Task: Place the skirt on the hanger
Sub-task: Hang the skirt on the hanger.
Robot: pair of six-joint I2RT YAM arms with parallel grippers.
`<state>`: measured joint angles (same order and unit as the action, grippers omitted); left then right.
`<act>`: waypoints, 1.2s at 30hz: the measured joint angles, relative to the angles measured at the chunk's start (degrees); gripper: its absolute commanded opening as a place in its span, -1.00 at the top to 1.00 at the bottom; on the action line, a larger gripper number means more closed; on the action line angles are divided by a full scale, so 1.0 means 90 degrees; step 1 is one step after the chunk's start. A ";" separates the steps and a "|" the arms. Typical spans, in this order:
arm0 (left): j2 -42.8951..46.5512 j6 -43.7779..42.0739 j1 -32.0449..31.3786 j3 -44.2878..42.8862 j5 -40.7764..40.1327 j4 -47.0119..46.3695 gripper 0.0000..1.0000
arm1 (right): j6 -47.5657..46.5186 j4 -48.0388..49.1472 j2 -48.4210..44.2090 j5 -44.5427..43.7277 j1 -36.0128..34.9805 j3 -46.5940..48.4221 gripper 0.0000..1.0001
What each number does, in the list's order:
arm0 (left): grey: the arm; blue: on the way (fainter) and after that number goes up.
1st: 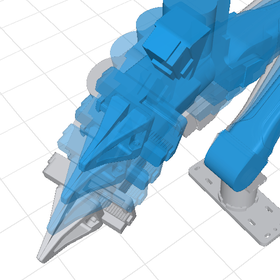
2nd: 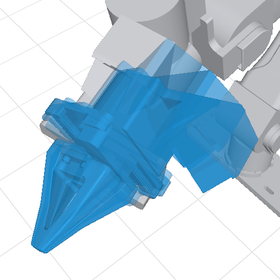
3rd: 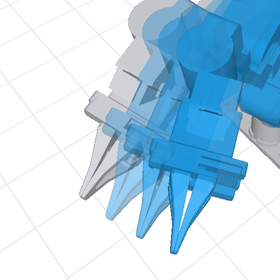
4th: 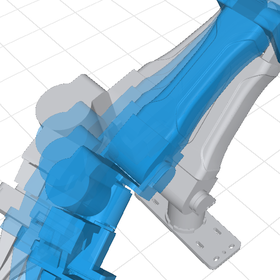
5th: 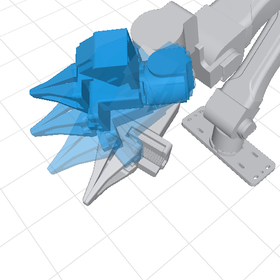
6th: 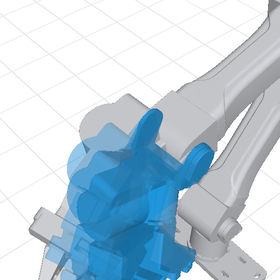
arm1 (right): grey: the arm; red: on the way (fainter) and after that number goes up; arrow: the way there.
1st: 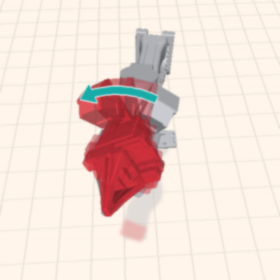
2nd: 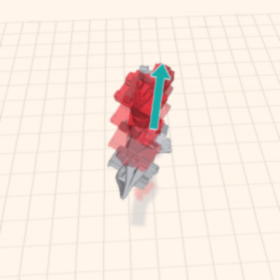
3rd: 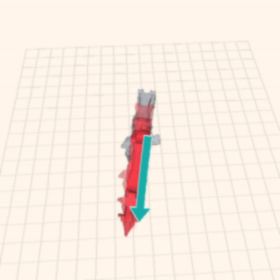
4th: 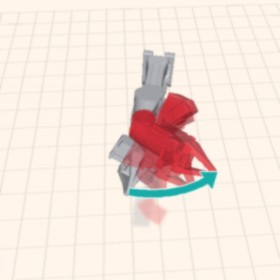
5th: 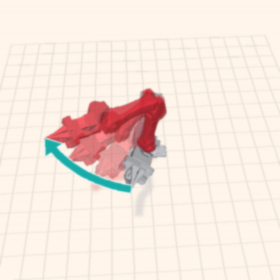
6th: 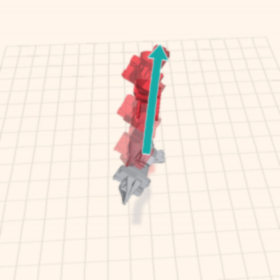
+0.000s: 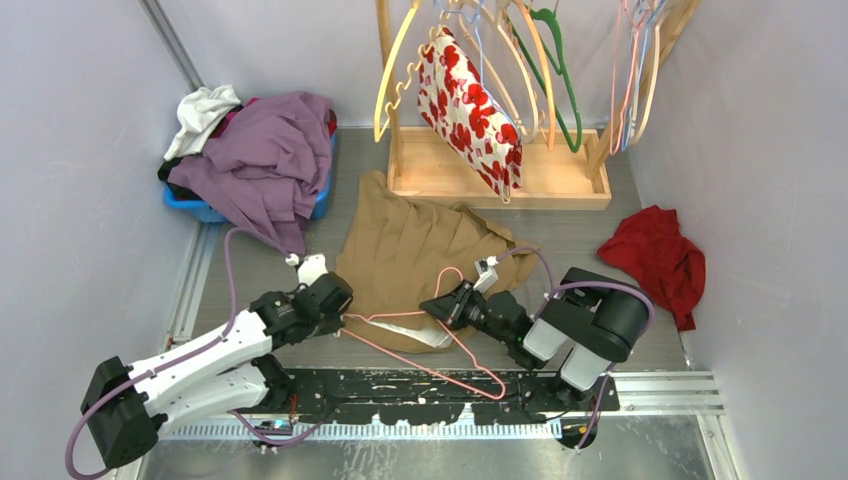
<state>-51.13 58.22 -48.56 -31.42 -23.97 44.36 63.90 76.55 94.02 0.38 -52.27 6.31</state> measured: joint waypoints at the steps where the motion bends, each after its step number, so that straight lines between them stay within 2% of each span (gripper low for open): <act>1: 0.0000 0.0000 0.0010 0.0000 0.0002 0.0000 1.00 | 0.0017 0.0044 0.0029 0.0015 0.0002 0.0002 0.97; 23: 0.0022 0.0146 0.0226 0.0595 0.0080 -0.0165 1.00 | -0.0039 0.0165 -0.0287 0.0253 0.0000 0.0151 0.97; 36: 0.0061 0.0158 0.0610 0.0950 0.0061 -0.0483 1.00 | -0.0032 0.0155 -0.0418 0.0311 0.0002 0.0170 0.97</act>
<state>-50.59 59.64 -43.07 -22.87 -23.42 40.01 63.61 77.95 90.26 3.18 -52.25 7.84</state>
